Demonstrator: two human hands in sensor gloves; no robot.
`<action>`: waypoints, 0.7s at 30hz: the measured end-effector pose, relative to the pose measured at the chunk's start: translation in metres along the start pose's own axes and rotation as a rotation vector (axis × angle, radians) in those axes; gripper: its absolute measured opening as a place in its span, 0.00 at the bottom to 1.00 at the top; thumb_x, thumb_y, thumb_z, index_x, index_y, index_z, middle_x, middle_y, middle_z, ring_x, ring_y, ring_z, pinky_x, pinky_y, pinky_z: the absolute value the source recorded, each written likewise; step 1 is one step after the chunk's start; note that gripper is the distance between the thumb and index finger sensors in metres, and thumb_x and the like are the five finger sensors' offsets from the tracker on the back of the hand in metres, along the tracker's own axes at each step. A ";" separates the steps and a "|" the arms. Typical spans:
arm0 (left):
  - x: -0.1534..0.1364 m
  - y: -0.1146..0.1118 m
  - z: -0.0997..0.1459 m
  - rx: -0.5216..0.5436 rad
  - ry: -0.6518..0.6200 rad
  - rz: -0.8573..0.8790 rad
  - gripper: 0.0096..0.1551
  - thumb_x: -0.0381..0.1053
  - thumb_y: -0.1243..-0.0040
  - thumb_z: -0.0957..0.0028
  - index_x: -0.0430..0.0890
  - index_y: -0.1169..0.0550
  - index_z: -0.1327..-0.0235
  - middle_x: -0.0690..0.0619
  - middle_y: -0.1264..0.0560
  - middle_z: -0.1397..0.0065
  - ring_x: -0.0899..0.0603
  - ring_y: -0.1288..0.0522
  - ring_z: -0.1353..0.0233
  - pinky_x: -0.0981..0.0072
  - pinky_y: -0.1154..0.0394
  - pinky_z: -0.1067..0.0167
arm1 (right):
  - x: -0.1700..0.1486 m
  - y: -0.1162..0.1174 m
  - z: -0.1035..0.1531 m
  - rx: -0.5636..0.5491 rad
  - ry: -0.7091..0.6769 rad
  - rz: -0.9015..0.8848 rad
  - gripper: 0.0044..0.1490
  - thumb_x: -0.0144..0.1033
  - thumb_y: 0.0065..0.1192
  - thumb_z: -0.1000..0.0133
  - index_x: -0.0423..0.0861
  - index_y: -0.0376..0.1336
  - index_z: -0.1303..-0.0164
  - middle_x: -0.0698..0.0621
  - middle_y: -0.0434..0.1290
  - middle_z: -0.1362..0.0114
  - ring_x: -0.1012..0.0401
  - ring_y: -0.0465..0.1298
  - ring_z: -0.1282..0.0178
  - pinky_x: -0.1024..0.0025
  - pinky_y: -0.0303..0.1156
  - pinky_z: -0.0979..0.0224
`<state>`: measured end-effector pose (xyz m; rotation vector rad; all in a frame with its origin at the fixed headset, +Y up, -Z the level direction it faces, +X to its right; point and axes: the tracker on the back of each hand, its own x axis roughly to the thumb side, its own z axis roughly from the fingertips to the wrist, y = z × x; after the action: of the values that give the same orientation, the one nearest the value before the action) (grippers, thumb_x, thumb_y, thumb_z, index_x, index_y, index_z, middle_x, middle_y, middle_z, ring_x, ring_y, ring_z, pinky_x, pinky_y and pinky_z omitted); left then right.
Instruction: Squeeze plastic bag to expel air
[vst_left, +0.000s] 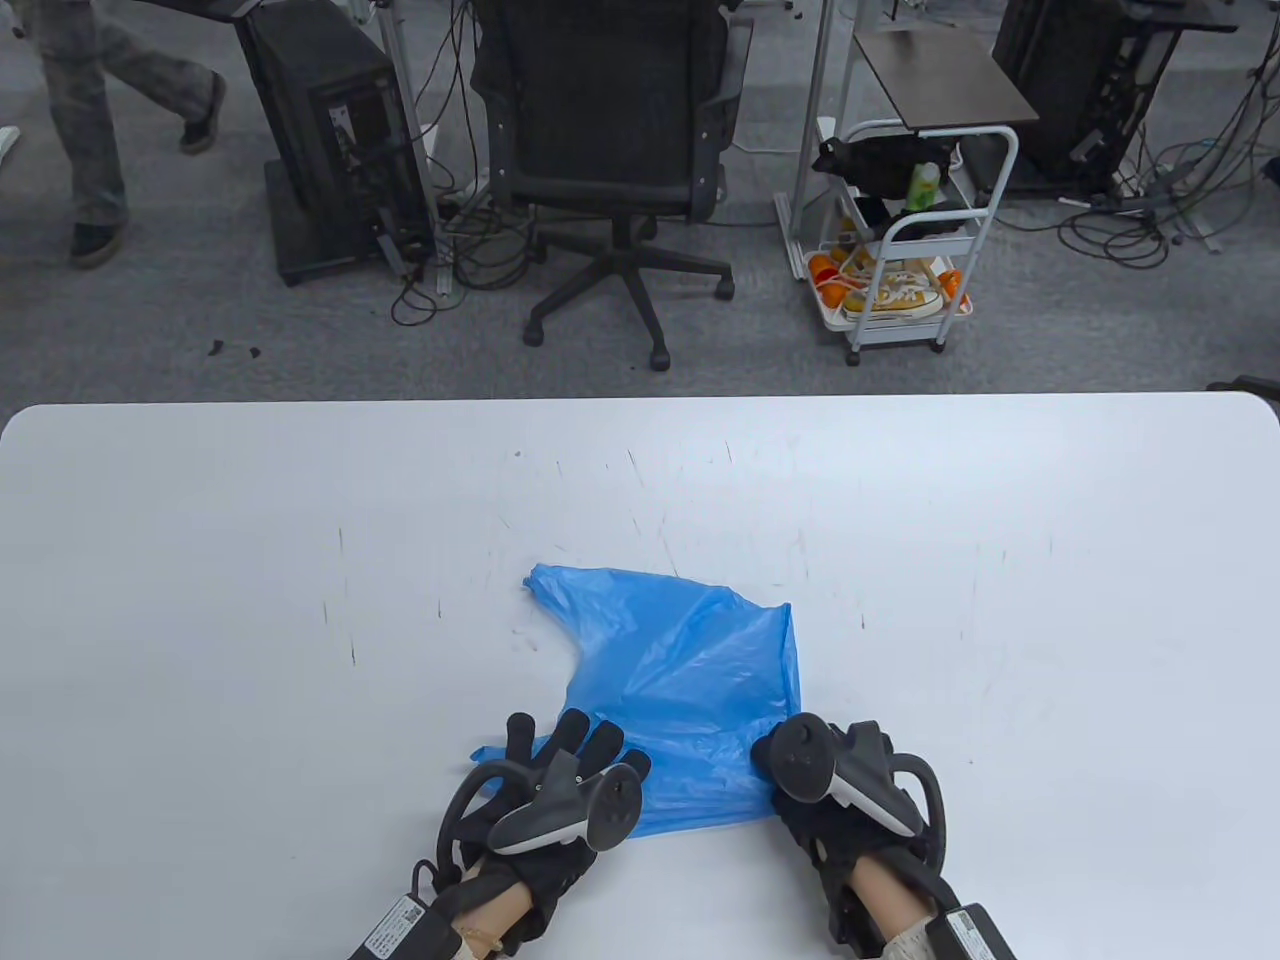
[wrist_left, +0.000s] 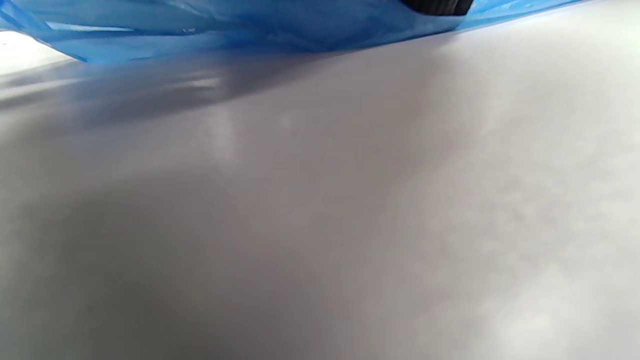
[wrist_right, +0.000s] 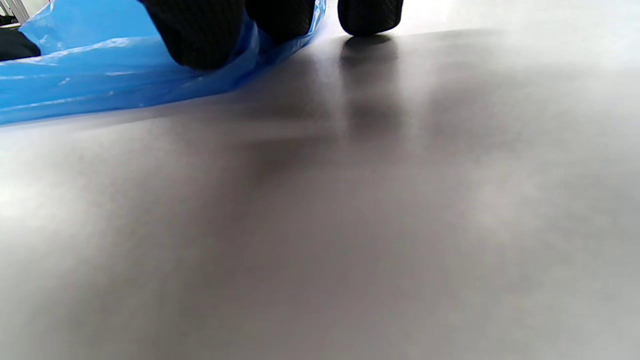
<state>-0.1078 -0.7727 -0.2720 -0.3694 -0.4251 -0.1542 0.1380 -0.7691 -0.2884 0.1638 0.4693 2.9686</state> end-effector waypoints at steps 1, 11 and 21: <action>-0.002 0.000 0.000 -0.012 0.000 -0.013 0.36 0.56 0.50 0.45 0.67 0.44 0.22 0.59 0.48 0.11 0.40 0.52 0.11 0.26 0.62 0.24 | 0.001 0.000 0.000 0.000 0.000 0.017 0.35 0.38 0.58 0.44 0.60 0.56 0.24 0.60 0.55 0.14 0.47 0.51 0.14 0.31 0.40 0.22; -0.037 0.000 0.013 -0.070 0.096 -0.004 0.35 0.55 0.47 0.46 0.70 0.42 0.25 0.61 0.46 0.12 0.46 0.42 0.14 0.32 0.52 0.22 | 0.003 0.001 0.001 -0.005 0.019 0.066 0.36 0.38 0.60 0.45 0.62 0.53 0.24 0.61 0.53 0.14 0.49 0.51 0.14 0.32 0.42 0.22; -0.068 0.000 0.027 -0.138 0.192 0.111 0.35 0.63 0.49 0.47 0.66 0.39 0.23 0.61 0.45 0.12 0.46 0.44 0.14 0.32 0.51 0.23 | 0.007 0.003 0.000 -0.004 0.009 0.059 0.36 0.39 0.59 0.44 0.61 0.53 0.24 0.61 0.52 0.14 0.47 0.50 0.15 0.32 0.42 0.23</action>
<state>-0.1795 -0.7582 -0.2787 -0.5081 -0.2039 -0.1103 0.1305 -0.7709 -0.2870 0.1663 0.4675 3.0285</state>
